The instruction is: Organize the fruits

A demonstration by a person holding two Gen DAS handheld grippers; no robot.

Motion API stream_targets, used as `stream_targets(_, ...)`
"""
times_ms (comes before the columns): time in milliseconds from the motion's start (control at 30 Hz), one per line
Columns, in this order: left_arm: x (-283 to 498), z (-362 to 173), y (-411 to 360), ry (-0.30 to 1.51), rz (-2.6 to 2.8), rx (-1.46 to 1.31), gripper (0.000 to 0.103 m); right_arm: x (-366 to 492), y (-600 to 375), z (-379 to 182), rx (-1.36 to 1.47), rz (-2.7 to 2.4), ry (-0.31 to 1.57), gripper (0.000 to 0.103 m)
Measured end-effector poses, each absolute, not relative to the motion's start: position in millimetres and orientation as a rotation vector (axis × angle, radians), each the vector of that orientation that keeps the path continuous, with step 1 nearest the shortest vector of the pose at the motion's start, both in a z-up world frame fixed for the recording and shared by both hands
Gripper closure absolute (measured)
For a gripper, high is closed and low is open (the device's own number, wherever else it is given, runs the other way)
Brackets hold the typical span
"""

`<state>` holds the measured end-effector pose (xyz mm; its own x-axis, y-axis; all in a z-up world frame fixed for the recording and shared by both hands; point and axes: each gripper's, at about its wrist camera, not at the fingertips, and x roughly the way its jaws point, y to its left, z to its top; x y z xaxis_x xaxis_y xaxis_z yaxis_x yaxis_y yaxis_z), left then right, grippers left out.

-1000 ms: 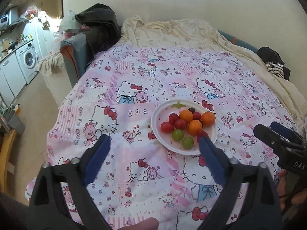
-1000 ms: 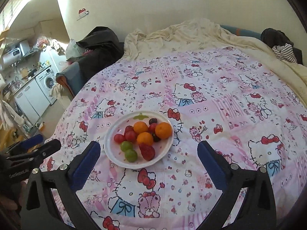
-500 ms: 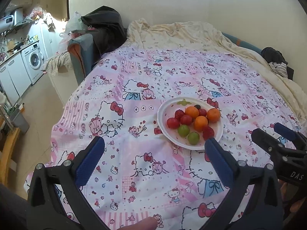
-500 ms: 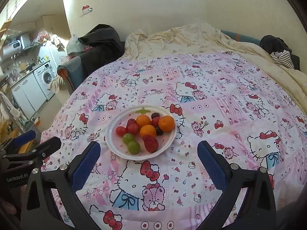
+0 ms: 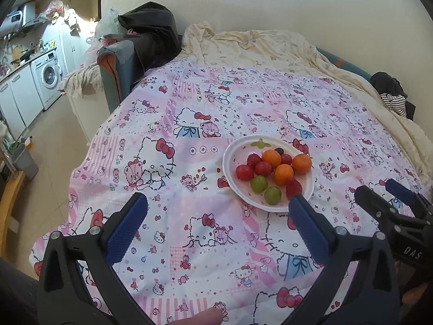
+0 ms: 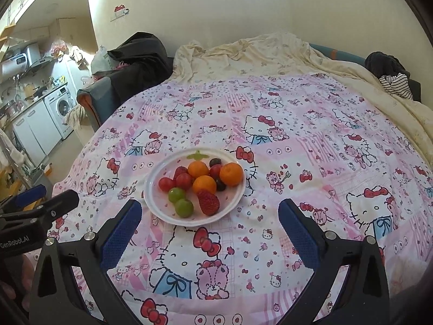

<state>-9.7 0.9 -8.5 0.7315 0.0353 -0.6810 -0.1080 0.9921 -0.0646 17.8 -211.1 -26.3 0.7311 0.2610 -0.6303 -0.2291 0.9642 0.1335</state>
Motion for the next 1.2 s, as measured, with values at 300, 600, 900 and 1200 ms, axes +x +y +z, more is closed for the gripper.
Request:
stream_targets(300, -10.3, -8.3, -1.5, 0.742, 0.076, -0.094, 0.000, 19.7, -214.7, -26.4, 0.066, 0.269, 0.710, 0.000)
stream_targets(600, -10.0, -8.2, -3.0, 0.742, 0.072, -0.093, 0.000, 19.4, -216.4, -26.7, 0.076, 0.277, 0.712, 0.000)
stream_targets(900, -10.1, -6.5, -3.2, 0.741, 0.068, -0.097, 0.000, 19.0, -216.5, -27.9, 0.079, 0.271, 0.709, 0.000)
stream_targets(1200, -9.9, -3.0, 1.5, 0.735, 0.075, -0.114, 0.000, 21.3, -220.8, -30.9, 0.104, 0.264, 0.723, 0.000)
